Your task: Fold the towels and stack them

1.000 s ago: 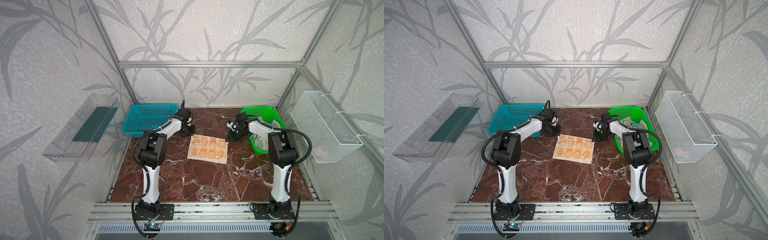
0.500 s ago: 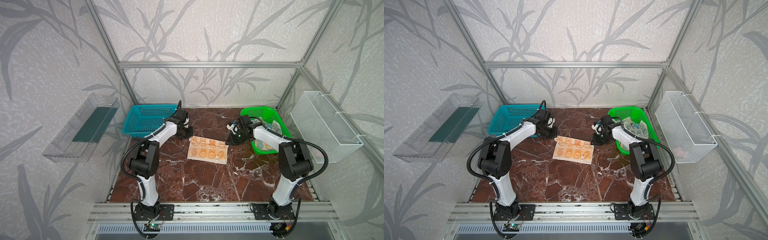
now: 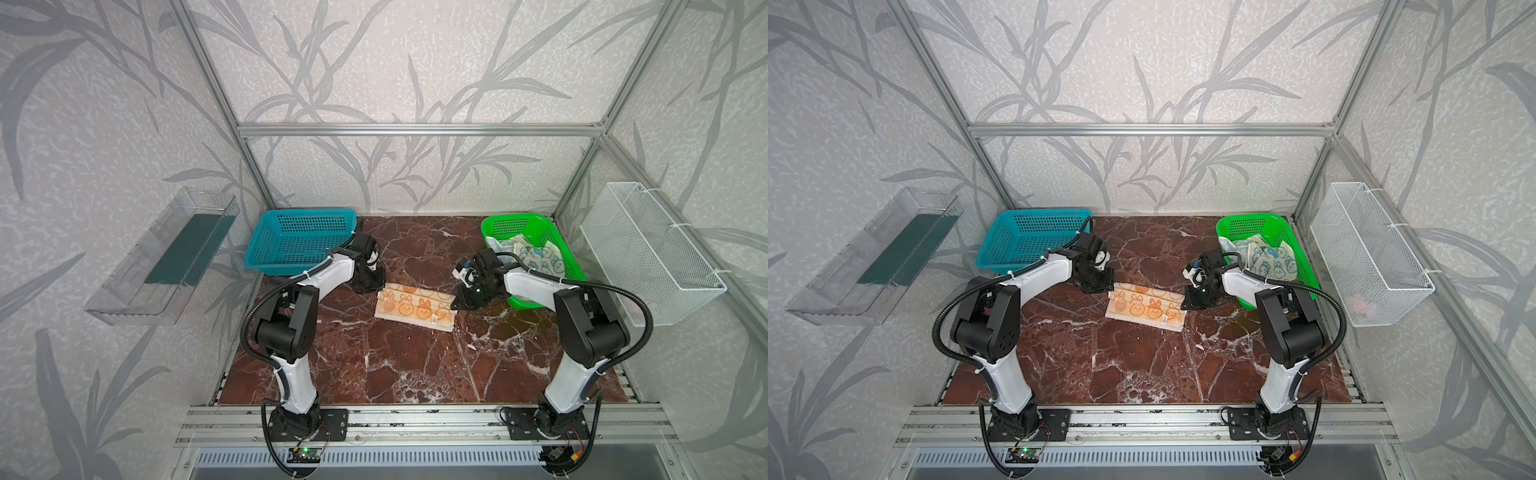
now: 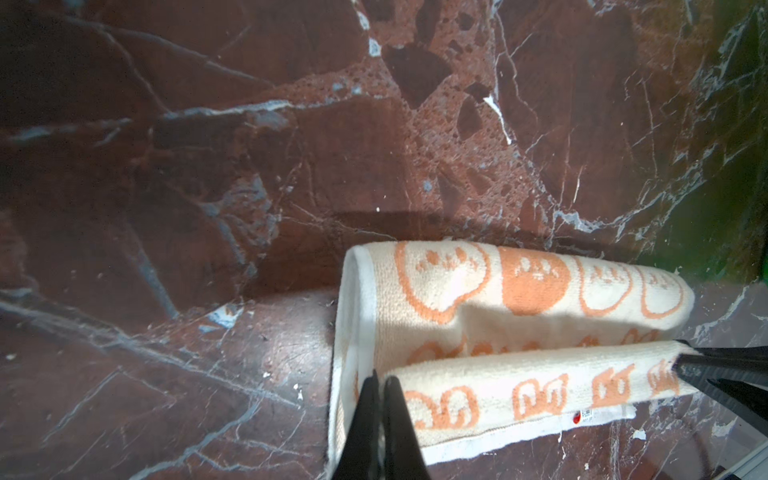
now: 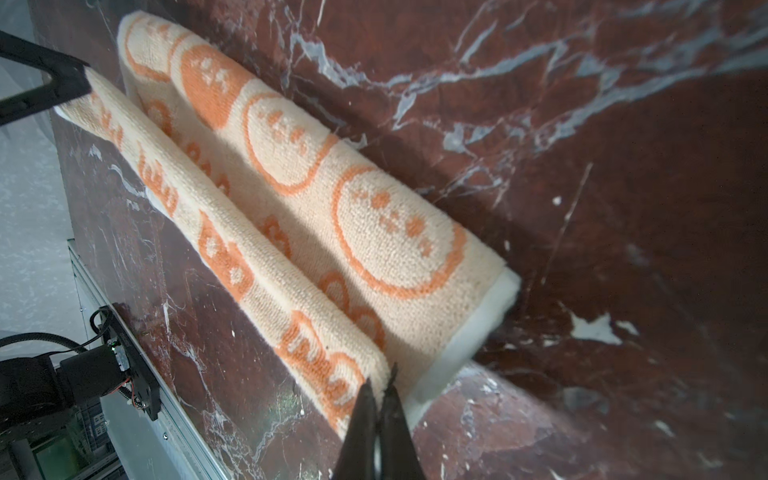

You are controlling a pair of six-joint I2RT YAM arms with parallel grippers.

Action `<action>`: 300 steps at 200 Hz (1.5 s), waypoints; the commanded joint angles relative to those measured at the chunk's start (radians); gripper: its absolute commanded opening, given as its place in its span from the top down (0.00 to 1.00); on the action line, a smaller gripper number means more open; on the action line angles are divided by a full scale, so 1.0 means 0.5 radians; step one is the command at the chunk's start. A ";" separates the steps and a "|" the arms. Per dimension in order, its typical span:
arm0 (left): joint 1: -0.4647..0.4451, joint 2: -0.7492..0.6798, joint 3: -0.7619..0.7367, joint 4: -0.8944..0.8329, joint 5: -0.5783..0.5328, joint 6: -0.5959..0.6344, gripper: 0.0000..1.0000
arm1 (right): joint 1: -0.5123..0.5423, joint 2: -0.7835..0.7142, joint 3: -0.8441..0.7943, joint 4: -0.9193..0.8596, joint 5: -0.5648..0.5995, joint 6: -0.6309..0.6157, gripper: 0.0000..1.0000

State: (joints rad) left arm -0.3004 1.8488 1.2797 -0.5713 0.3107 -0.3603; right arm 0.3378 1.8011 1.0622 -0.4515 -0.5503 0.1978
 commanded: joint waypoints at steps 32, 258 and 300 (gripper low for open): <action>0.019 -0.063 0.037 -0.090 -0.229 0.018 1.00 | 0.005 -0.120 -0.082 -0.078 0.135 0.023 1.00; -0.059 0.021 0.107 -0.285 -0.257 0.032 0.68 | 0.188 -0.171 -0.154 -0.102 0.223 0.055 0.64; -0.060 -0.122 0.256 -0.399 -0.238 0.002 0.36 | 0.199 -0.471 -0.113 -0.247 0.258 0.090 0.29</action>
State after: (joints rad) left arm -0.3309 1.8660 1.3392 -0.7128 0.1967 -0.3527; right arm 0.4320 1.6703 0.9760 -0.4995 -0.4473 0.2306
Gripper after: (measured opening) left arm 0.538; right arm 0.626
